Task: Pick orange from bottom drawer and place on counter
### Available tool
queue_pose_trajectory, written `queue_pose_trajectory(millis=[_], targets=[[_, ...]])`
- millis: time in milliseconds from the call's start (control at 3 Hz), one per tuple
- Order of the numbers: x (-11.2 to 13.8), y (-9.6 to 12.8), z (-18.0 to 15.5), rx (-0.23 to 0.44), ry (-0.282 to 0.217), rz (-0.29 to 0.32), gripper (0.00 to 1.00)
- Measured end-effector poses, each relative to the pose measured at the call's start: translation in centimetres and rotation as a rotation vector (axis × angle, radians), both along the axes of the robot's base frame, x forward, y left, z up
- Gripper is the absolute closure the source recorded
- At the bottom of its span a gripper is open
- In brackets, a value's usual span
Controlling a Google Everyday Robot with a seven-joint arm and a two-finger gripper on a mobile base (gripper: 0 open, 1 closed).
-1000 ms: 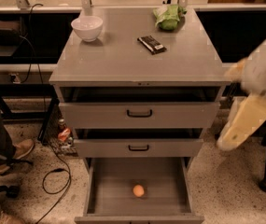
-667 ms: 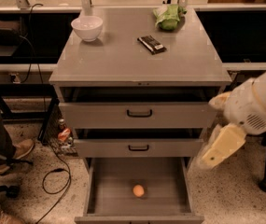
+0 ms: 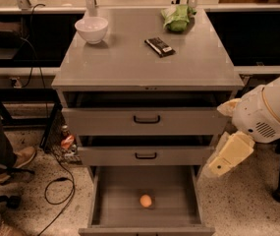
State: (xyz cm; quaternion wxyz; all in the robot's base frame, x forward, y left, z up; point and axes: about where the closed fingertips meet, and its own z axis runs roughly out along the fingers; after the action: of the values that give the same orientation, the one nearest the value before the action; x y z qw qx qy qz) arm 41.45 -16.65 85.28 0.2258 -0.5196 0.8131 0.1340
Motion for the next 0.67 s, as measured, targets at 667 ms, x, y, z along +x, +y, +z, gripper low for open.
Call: queue_pose_trajectory(millis=[667], targets=[[0.3,-0.4,-5.3,0.025,0.040,-0.052,0.00]])
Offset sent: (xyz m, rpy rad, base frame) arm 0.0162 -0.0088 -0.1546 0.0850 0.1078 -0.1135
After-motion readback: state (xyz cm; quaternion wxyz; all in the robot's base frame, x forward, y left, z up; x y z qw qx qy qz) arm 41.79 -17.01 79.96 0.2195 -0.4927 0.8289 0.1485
